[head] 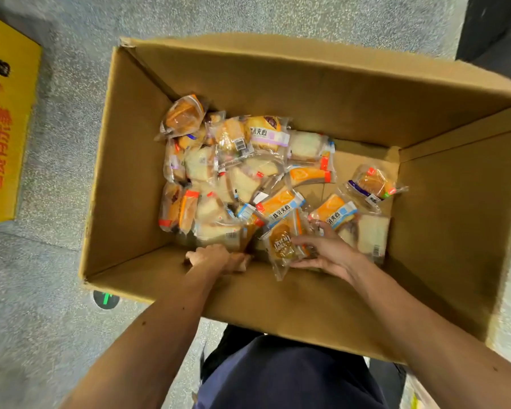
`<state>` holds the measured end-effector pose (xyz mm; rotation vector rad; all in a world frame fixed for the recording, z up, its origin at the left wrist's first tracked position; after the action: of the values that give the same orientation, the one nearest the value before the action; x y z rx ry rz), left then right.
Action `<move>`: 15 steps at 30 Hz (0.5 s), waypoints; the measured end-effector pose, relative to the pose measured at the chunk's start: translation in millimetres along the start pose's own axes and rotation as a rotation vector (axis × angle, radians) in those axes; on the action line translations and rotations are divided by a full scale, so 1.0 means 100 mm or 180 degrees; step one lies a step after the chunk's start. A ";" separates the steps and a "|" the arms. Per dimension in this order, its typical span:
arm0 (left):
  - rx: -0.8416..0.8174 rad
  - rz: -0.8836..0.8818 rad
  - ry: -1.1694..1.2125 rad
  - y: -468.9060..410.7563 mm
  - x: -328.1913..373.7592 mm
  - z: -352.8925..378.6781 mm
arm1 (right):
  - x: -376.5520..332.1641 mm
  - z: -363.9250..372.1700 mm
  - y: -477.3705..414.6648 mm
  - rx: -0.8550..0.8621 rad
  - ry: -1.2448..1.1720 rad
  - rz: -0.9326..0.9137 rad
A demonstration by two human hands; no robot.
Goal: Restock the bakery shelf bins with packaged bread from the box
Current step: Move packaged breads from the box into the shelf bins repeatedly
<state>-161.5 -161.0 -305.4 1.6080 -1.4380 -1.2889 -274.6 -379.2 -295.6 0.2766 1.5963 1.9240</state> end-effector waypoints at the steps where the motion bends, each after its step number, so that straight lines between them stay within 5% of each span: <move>1: -0.0017 -0.0032 0.0008 -0.02 0.04 0.01 | 0.03 -0.04 -0.01 0.0025 0.0014 0.0019; 15: 0.0466 0.0495 0.0760 0.15 0.11 -0.15 | 0.09 -0.19 0.31 0.0100 0.0228 -0.0096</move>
<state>-153.7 -177.2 -290.0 1.6450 -1.5008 -0.8895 -301.9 -392.0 -272.8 0.1976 1.6688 1.9068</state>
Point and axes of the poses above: each hand's wrist, its own y-axis away from the middle knuckle, its own z-axis out of the palm, x = y × z, the point moved 5 cm from there along -y, towards the middle knuckle, and after that the axes turned 11 degrees about y, right-handed, at the moved point
